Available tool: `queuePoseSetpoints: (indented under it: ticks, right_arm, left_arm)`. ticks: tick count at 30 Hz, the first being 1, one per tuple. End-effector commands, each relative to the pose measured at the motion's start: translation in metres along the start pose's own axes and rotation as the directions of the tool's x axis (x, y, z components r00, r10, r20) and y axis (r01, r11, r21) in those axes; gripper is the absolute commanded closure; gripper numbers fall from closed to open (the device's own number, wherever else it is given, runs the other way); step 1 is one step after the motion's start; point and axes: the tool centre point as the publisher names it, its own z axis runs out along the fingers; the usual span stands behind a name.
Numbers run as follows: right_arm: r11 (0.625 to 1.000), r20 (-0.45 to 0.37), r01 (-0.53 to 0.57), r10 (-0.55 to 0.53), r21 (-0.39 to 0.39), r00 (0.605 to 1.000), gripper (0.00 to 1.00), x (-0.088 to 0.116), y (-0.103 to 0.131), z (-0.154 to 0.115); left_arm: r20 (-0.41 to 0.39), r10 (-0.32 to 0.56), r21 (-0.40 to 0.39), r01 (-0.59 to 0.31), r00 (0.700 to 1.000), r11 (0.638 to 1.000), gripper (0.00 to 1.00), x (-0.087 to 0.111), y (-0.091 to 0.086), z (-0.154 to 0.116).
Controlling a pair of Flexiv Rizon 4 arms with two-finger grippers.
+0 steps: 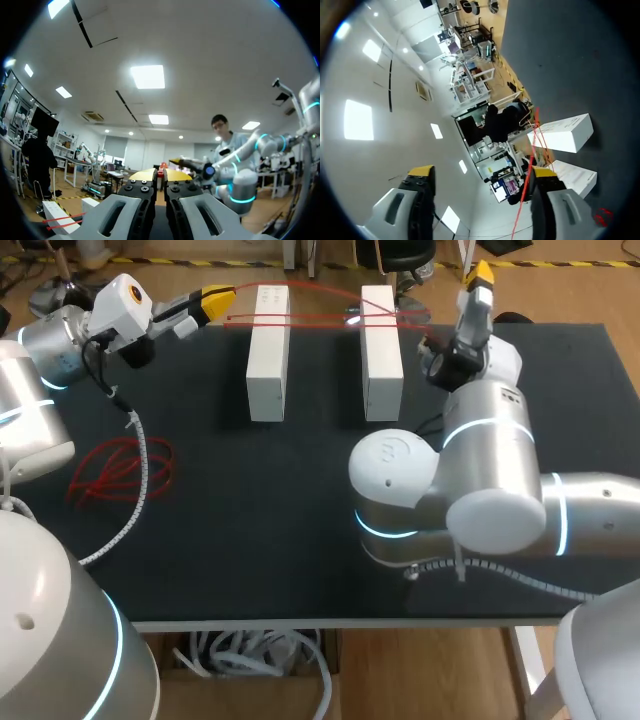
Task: Grab the tape and strap the tape.
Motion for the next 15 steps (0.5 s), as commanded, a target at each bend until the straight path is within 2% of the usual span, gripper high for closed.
queuePoseSetpoints:
  ticks: [1,2,3,9,15]
  right_arm:
    - [1.0,0.001,0.002,-0.002,-0.009,1.0,0.44,0.001,-0.0016,0.0012]
    - [1.0,0.0,0.003,-0.003,-0.01,1.0,0.55,0.0011,-0.0015,0.0013]
    - [1.0,0.0,0.003,-0.003,-0.011,1.0,0.56,0.0011,-0.0014,0.0015]
    - [1.0,-0.003,0.007,-0.007,-0.02,1.0,0.62,0.0013,-0.0004,0.0026]
    - [1.0,-0.004,0.009,-0.009,-0.024,1.0,0.61,0.0013,-0.0001,0.0023]
  left_arm:
    - [0.0,0.002,0.003,-0.002,1.0,1.0,1.0,0.0001,0.0009,0.0003]
    - [0.0,0.002,0.003,-0.002,1.0,1.0,1.0,0.0001,0.0009,0.0003]
    - [0.0,0.002,0.003,-0.002,1.0,1.0,1.0,0.0001,0.0009,0.0003]
    - [0.0,0.002,0.003,-0.002,1.0,1.0,1.0,0.0001,0.0009,0.0003]
    - [0.0,0.002,0.003,-0.002,1.0,1.0,1.0,0.0001,0.0009,0.0003]
